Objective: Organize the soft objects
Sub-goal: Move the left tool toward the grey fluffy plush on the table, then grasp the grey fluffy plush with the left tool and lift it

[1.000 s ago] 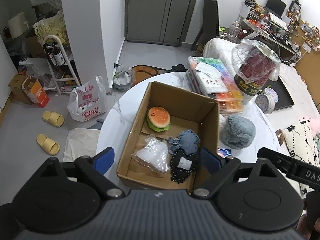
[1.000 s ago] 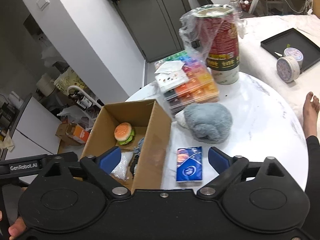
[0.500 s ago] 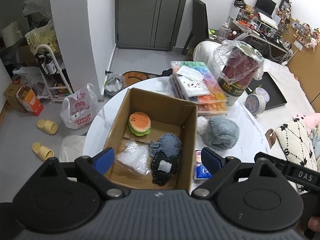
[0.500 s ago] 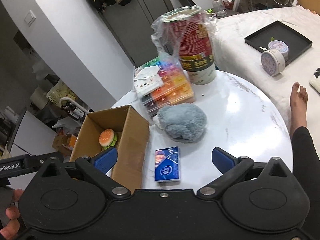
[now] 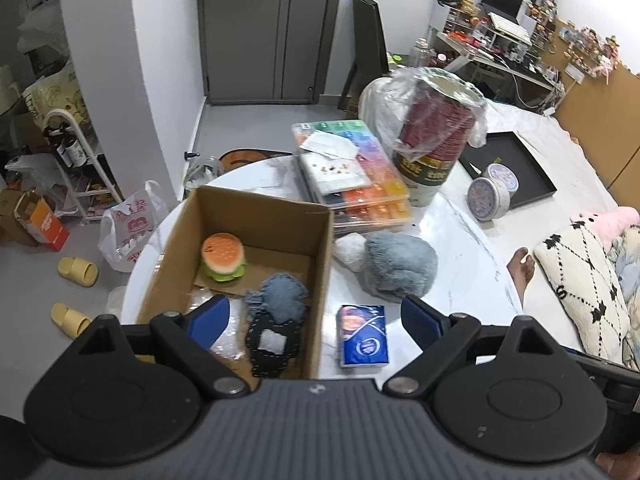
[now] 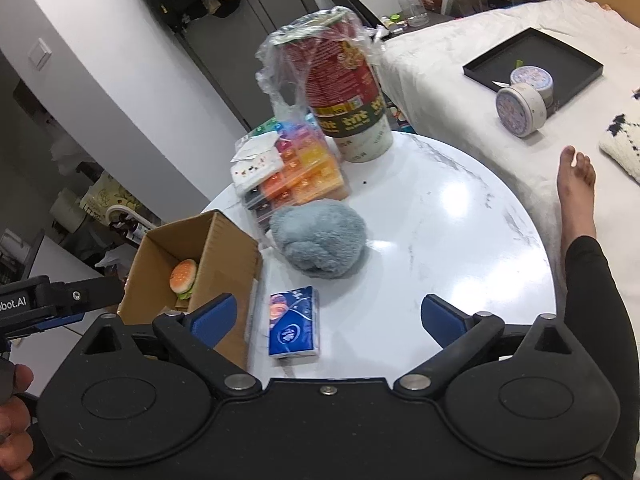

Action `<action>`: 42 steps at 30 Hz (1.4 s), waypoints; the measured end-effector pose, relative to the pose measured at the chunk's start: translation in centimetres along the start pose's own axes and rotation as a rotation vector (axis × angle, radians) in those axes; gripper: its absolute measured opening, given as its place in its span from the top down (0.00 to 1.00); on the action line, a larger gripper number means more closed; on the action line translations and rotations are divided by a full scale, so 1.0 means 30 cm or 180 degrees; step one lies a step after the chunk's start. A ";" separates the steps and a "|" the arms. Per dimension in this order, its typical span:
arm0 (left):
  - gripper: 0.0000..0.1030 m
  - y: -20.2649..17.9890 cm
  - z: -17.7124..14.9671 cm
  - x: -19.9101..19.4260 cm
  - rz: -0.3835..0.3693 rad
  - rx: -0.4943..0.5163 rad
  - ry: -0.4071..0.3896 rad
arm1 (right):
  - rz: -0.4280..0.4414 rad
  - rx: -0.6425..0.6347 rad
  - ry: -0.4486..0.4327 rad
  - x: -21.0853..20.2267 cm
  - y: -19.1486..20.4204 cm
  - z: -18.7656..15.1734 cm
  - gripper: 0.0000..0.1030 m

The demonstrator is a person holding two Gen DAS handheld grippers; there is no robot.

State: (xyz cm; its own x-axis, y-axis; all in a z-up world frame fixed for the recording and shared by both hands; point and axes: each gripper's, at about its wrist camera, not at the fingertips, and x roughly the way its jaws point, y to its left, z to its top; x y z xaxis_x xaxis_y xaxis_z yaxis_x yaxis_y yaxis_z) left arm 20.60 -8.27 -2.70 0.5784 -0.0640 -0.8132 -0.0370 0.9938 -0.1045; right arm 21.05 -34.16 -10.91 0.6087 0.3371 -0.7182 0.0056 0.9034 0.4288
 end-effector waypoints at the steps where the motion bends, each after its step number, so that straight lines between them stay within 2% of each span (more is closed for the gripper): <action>1: 0.13 -0.013 0.000 0.008 -0.0014 0.0005 0.0013 | 0.0002 0.0013 0.0001 0.000 -0.009 -0.002 0.05; 4: 0.13 -0.043 0.000 0.031 -0.0042 0.0020 0.0045 | 0.0009 0.0045 0.0017 0.004 -0.032 -0.012 0.06; 11: 0.21 -0.118 0.000 0.093 -0.0108 0.0110 0.0148 | 0.0020 0.0136 0.0062 0.025 -0.086 -0.026 0.07; 16: 0.22 -0.159 0.017 0.145 -0.0115 0.0133 0.0170 | 0.0041 0.0194 0.0068 0.036 -0.118 -0.022 0.08; 20: 0.22 -0.194 0.042 0.182 -0.0129 0.0163 0.0164 | 0.0065 0.0261 0.0062 0.046 -0.145 -0.013 0.13; 26: 0.22 -0.244 0.090 0.250 -0.0142 0.0192 0.0201 | 0.0117 0.0436 0.0062 0.082 -0.186 0.006 0.13; 29: 0.22 -0.262 0.109 0.294 -0.0131 0.0191 0.0247 | 0.0177 0.0491 0.0082 0.108 -0.195 0.019 0.20; 40: 0.29 -0.316 0.169 0.447 -0.0023 0.0157 0.0458 | 0.0310 0.0194 0.0150 0.247 -0.191 0.083 0.22; 42: 0.29 -0.323 0.175 0.472 -0.0006 0.0155 0.0501 | 0.0372 0.0277 0.0225 0.284 -0.204 0.094 0.29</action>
State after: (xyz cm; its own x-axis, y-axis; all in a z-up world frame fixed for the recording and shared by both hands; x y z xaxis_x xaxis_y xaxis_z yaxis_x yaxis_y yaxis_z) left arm 33.43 -18.33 -10.20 0.4436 -0.0756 -0.8930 0.0059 0.9967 -0.0814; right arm 28.45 -37.56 -18.10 0.5519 0.4590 -0.6962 0.0088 0.8316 0.5553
